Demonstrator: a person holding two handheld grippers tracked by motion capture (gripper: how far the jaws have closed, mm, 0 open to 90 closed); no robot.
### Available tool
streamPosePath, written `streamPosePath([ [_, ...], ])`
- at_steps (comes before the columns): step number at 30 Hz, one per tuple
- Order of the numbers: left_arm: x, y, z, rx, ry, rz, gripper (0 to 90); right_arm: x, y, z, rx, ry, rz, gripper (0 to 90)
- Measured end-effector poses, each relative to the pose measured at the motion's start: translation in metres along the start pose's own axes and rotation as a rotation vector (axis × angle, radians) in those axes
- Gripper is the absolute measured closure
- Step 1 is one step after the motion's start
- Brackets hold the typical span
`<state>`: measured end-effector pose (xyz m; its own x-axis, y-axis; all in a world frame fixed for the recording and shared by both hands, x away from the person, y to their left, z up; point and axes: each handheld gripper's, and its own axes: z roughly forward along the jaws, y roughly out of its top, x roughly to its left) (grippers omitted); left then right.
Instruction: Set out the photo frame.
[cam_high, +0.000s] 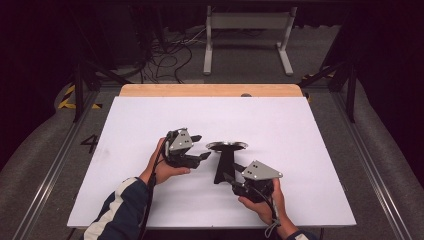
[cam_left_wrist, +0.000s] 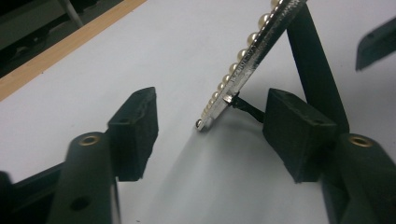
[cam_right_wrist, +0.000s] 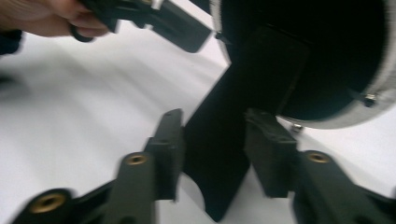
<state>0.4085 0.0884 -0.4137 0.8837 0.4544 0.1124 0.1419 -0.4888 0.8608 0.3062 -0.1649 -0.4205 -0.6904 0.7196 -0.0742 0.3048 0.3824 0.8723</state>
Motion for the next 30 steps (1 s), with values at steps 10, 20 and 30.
streamPosePath([
  [10, 0.004, 0.005, 0.01, 0.016, -0.046, 0.019, 55.4, 0.015, 0.01, 0.023, 0.004, 0.015, -0.022, 81.3],
  [20, 0.001, 0.007, 0.014, 0.046, -0.05, 0.071, 73.0, 0.03, 0.012, 0.049, 0.034, -0.021, -0.039, 90.0],
  [30, -0.007, 0.009, 0.013, 0.075, -0.008, 0.104, 74.8, 0.035, 0.005, 0.063, 0.073, -0.108, 0.006, 90.0],
])
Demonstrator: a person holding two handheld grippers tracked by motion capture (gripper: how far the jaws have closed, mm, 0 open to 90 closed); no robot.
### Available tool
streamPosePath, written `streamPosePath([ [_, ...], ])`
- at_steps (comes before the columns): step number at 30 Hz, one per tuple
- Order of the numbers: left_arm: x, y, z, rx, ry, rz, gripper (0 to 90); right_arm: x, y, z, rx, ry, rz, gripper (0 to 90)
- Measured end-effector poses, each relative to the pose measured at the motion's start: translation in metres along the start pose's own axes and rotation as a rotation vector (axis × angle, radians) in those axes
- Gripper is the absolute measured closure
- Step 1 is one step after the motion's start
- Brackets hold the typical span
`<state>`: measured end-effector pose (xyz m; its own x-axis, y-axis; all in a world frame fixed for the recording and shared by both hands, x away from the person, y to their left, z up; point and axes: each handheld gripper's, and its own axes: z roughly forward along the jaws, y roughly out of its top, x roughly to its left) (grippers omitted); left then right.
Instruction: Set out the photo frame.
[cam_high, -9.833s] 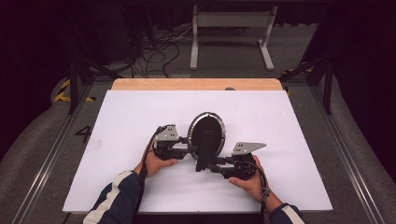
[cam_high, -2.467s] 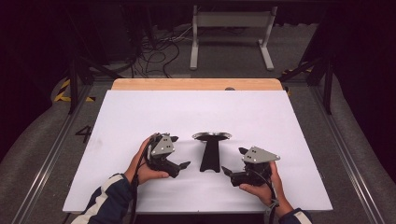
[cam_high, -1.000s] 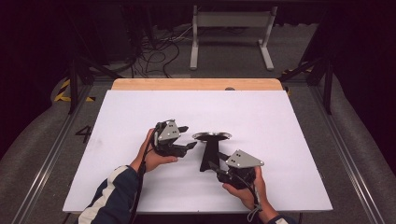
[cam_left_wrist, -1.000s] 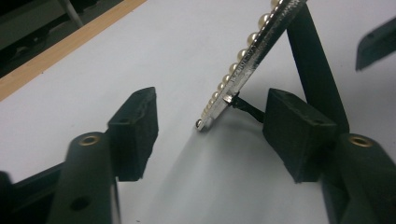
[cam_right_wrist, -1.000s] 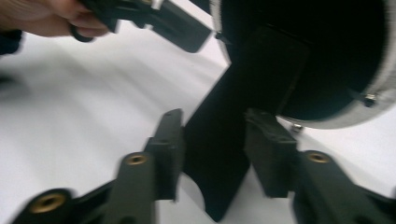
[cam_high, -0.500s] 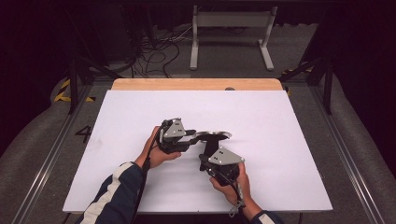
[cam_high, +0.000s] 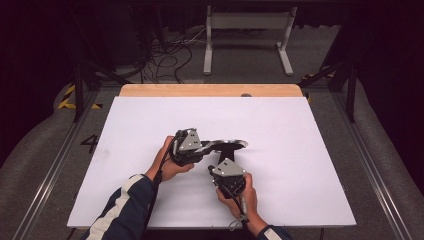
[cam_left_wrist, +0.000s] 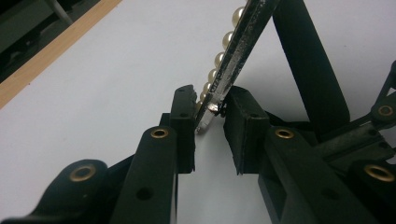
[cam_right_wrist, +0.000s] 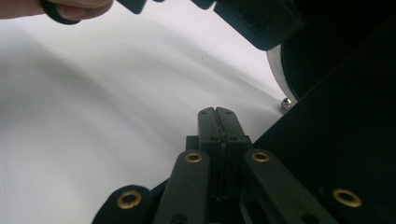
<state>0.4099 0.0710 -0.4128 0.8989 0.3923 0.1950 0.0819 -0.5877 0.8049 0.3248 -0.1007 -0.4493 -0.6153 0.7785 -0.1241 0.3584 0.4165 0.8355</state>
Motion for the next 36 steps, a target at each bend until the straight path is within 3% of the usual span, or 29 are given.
streamPosePath([
  [2, -0.002, -0.001, 0.0, 0.001, 0.005, 0.001, 75.8, 0.003, -0.001, -0.001, 0.009, -0.037, -0.008, 90.0],
  [7, -0.005, -0.003, -0.003, -0.004, 0.013, -0.003, 75.9, 0.004, -0.002, -0.002, 0.02, -0.049, -0.008, 90.0],
  [12, -0.011, -0.004, -0.008, -0.006, 0.025, -0.011, 76.8, 0.003, -0.003, -0.005, 0.028, -0.046, -0.001, 90.0],
  [21, -0.02, -0.002, -0.013, 0.011, 0.049, 0.014, 77.4, 0.001, -0.004, -0.009, 0.038, -0.035, -0.003, 90.0],
  [34, -0.027, -0.001, -0.016, 0.023, 0.05, 0.076, 77.1, -0.008, -0.009, -0.015, 0.038, -0.012, 0.023, 90.0],
  [36, -0.03, 0.0, -0.016, 0.023, 0.045, 0.081, 76.9, -0.013, -0.01, -0.017, 0.04, 0.004, 0.045, 90.0],
])
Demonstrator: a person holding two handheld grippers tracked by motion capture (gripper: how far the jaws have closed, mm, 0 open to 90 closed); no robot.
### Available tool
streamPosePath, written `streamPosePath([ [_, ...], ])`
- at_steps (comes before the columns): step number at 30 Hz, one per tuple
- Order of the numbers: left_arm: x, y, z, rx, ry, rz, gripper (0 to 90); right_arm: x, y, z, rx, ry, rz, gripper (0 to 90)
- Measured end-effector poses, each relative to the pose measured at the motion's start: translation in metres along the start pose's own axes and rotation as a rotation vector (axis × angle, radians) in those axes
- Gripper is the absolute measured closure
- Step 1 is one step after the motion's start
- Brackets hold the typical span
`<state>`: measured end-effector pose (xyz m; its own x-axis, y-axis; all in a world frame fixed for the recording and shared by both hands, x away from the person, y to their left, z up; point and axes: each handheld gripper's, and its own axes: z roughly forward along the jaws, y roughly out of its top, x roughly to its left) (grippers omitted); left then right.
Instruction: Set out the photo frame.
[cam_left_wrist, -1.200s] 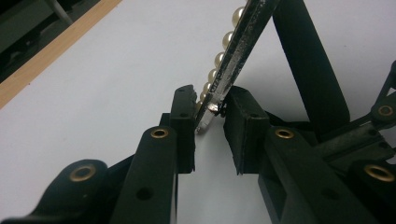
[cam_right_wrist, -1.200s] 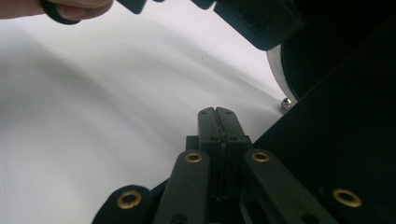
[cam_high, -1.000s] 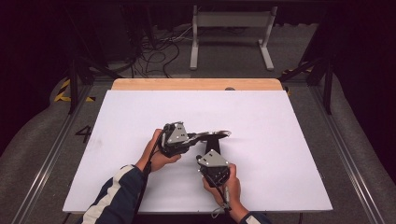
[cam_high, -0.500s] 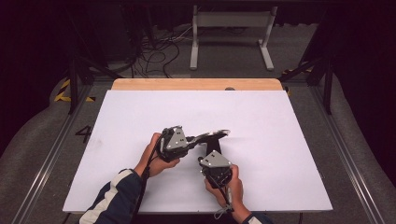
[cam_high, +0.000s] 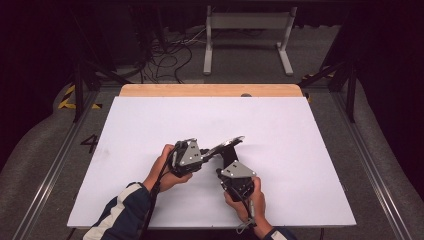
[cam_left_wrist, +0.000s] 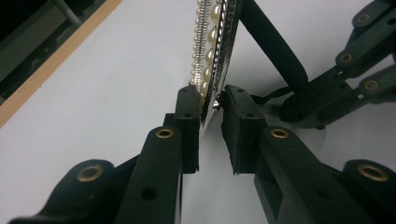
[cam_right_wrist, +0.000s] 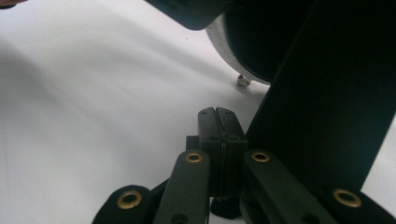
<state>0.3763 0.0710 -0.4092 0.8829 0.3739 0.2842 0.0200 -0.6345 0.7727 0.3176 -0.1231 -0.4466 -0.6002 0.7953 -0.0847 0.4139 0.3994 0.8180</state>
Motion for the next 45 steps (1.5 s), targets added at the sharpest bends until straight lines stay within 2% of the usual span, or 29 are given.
streamPosePath([
  [6, -0.004, 0.002, 0.0, -0.007, -0.013, -0.007, 76.6, -0.013, -0.003, -0.003, 0.002, -0.007, 0.021, 90.0],
  [12, -0.006, 0.002, -0.001, -0.019, -0.024, -0.02, 76.2, -0.018, -0.004, -0.004, 0.001, -0.011, 0.027, 90.0],
  [13, -0.006, 0.003, -0.004, -0.03, -0.012, -0.026, 80.1, -0.019, -0.004, -0.004, 0.001, -0.015, 0.029, 90.0],
  [15, -0.002, 0.003, -0.009, -0.053, -0.042, -0.05, 87.7, -0.024, -0.004, -0.005, -0.004, -0.014, 0.041, 90.0],
  [16, -0.003, 0.004, -0.008, -0.055, -0.045, -0.042, 87.9, -0.027, -0.004, -0.005, -0.006, -0.012, 0.045, 90.0],
  [20, -0.003, 0.004, -0.005, -0.064, -0.049, -0.052, 86.0, -0.03, -0.006, -0.003, 0.004, -0.003, 0.064, 90.0],
  [23, -0.003, 0.0, -0.002, -0.051, -0.062, -0.061, 78.0, -0.029, -0.006, -0.003, 0.012, -0.003, 0.049, 90.0],
  [26, -0.004, -0.002, 0.002, -0.049, -0.063, -0.064, 77.2, -0.03, -0.006, -0.003, 0.01, 0.0, 0.046, 90.0],
  [28, -0.004, -0.003, 0.004, -0.036, -0.042, -0.063, 75.8, -0.031, -0.007, -0.003, 0.011, -0.002, 0.045, 90.0],
  [30, -0.004, -0.005, 0.01, -0.019, -0.037, -0.071, 71.5, -0.031, -0.007, -0.003, 0.011, -0.001, 0.041, 90.0],
  [34, -0.005, -0.008, 0.023, 0.009, -0.022, -0.072, 69.0, -0.031, -0.007, -0.003, 0.013, -0.002, 0.036, 90.0],
  [40, -0.001, -0.011, 0.034, 0.001, 0.016, -0.101, 65.0, -0.031, -0.008, -0.003, 0.018, 0.001, 0.045, 90.0],
  [42, -0.001, -0.011, 0.034, 0.001, 0.02, -0.1, 64.2, -0.031, -0.009, -0.003, 0.019, 0.0, 0.044, 90.0],
  [45, -0.002, -0.011, 0.035, -0.022, 0.012, -0.085, 68.8, -0.031, -0.009, -0.004, 0.017, -0.004, 0.043, 90.0],
])
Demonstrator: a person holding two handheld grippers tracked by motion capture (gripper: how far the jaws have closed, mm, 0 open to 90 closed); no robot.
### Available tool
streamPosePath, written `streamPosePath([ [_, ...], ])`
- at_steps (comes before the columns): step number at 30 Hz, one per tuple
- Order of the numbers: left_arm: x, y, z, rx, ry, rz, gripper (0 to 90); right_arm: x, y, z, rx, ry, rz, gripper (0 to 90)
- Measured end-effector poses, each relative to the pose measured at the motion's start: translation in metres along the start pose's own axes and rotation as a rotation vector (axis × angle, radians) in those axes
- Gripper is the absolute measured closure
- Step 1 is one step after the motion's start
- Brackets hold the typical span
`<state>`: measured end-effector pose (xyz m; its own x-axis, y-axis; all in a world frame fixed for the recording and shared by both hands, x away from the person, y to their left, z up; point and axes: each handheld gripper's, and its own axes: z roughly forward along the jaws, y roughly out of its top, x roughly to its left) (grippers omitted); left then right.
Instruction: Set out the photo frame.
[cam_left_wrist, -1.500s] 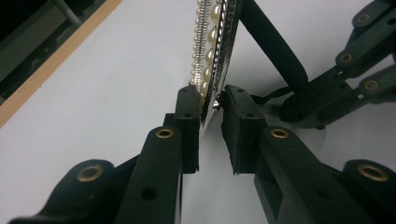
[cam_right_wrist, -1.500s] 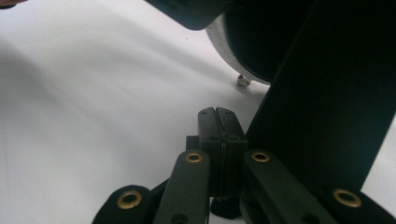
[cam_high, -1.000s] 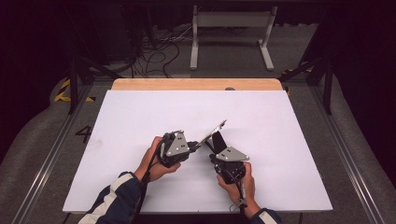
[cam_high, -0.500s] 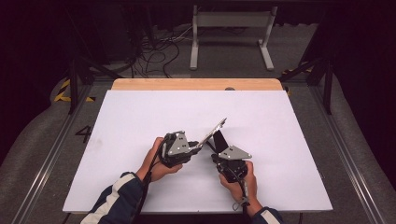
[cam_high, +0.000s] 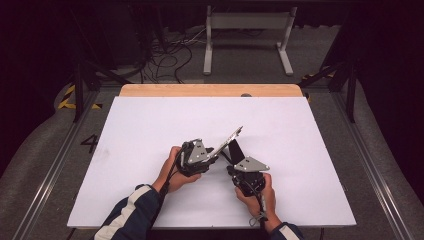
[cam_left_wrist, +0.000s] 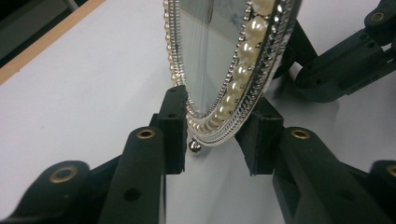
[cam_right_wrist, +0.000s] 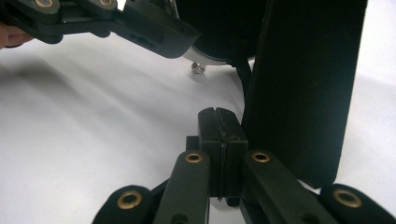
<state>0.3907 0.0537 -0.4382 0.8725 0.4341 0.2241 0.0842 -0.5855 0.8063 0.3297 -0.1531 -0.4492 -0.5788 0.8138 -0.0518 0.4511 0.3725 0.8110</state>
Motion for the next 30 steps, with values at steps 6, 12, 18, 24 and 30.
streamPosePath([
  [6, -0.006, 0.002, 0.0, 0.002, 0.026, 0.041, 78.4, -0.002, 0.0, -0.003, -0.003, -0.006, 0.002, 90.0],
  [12, -0.01, 0.003, -0.001, 0.031, 0.051, 0.057, 79.6, -0.005, 0.0, -0.005, -0.007, -0.008, 0.008, 90.0],
  [18, -0.015, 0.004, -0.003, 0.046, 0.085, 0.066, 80.6, -0.009, 0.0, -0.006, -0.009, -0.004, 0.003, 90.0],
  [24, -0.021, 0.007, -0.005, 0.069, 0.112, 0.074, 80.8, -0.01, 0.0, -0.008, -0.005, 0.003, 0.0, 90.0],
  [30, -0.026, 0.009, -0.006, 0.089, 0.124, 0.078, 80.3, -0.017, -0.001, -0.012, -0.008, 0.009, 0.032, 90.0],
])
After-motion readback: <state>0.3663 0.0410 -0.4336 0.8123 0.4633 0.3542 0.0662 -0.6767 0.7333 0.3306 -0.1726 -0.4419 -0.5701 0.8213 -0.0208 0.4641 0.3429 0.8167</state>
